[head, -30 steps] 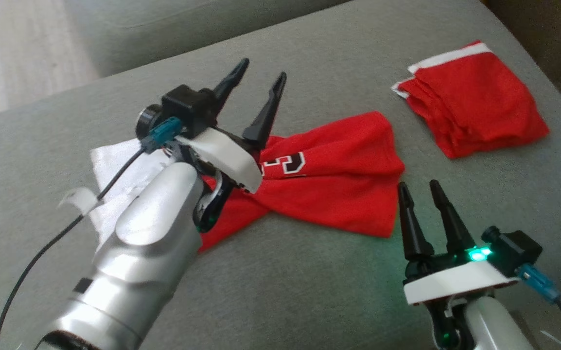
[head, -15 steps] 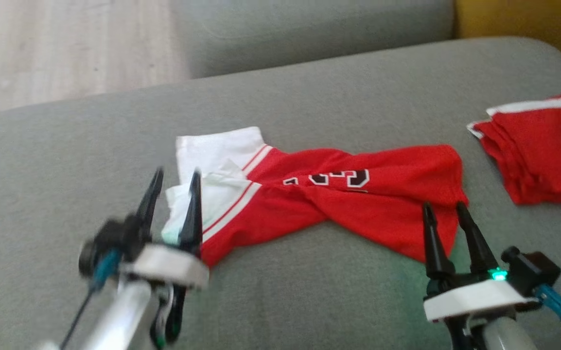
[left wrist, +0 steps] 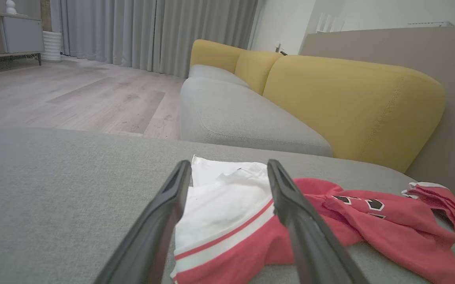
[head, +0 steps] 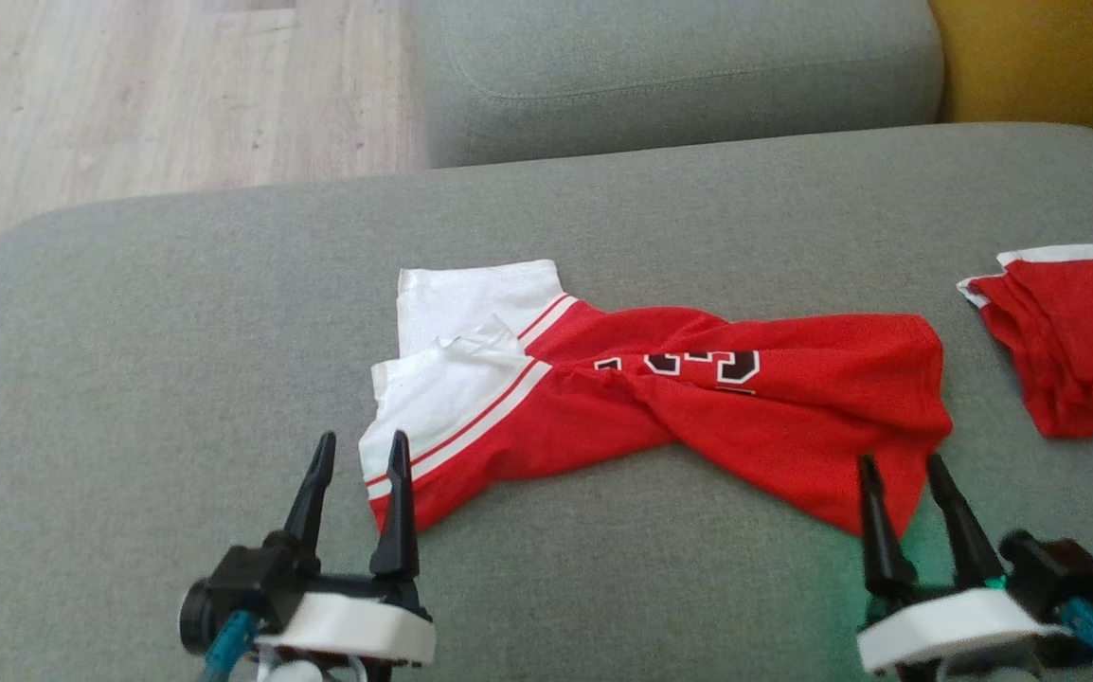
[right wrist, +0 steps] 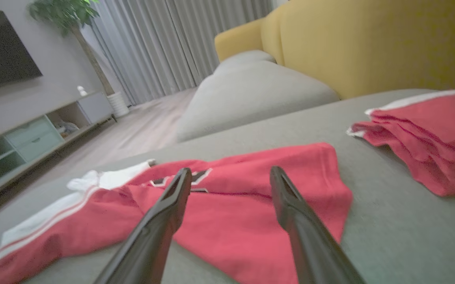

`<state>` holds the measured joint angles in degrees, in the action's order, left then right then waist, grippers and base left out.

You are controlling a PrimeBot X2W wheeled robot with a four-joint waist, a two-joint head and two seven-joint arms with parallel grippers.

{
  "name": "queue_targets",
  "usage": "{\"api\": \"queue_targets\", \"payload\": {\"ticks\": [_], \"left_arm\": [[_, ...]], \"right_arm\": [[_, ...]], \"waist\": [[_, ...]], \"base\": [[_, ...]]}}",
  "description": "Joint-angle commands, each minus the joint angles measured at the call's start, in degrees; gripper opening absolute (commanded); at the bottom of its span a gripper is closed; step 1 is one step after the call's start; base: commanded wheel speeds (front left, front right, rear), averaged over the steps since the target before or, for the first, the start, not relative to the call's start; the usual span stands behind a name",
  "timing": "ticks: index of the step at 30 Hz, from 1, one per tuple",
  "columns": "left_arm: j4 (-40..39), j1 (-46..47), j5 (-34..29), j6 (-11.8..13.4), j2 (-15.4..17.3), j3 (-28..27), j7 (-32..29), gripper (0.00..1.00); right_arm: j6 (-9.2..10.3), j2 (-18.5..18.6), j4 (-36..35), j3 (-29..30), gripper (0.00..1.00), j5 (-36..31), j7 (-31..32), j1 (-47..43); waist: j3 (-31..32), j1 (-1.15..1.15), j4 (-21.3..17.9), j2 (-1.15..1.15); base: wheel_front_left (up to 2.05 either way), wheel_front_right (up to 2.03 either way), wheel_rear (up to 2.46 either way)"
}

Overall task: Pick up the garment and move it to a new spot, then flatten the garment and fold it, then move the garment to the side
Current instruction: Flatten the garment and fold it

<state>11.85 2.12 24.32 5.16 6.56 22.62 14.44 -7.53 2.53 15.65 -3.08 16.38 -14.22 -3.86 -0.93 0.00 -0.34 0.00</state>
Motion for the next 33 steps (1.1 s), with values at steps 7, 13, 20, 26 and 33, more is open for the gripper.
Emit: {"api": "queue_targets", "payload": {"ticks": [7, 13, 20, 26, 33], "left_arm": [[-0.71, 4.7, -2.53, -1.72, -0.85, -3.52, 0.55, 1.0], [0.23, 5.41, -3.79, -2.93, -1.72, -4.11, 0.55, 1.0], [1.07, 6.48, -4.71, -3.73, -2.36, -5.04, 0.55, 1.0], [1.56, 6.03, -5.1, -3.94, -2.68, -6.54, 0.55, 1.0], [1.72, 5.55, -5.12, -4.43, -3.23, -7.28, 0.55, 1.0]], "right_arm": [[0.04, 0.34, 9.06, 0.69, 1.0, -0.8, 2.29, 2.92], [0.04, 0.34, 15.55, -0.46, 1.0, 1.52, 2.53, 6.88], [0.04, 0.34, 21.68, -1.78, 0.0, 3.29, 1.54, 10.89], [0.04, 0.34, 24.85, 2.81, 0.0, 0.15, 0.37, 12.81], [0.04, 0.34, 24.26, 14.57, 0.0, -9.48, 0.5, 12.72]], "waist": [[-1.51, 0.0, -0.74, 0.0], [-3.14, 0.0, -0.46, 0.0], [-4.1, 0.0, 0.58, 0.0], [-3.3, 0.0, 0.03, 0.0], [-1.61, 0.0, -1.09, 0.0]], "base": [[0.0, 0.0, 0.0], [0.0, 0.0, 0.0], [0.0, 0.0, 0.0], [0.0, 0.0, 0.0], [0.0, 0.0, 0.0]]}}
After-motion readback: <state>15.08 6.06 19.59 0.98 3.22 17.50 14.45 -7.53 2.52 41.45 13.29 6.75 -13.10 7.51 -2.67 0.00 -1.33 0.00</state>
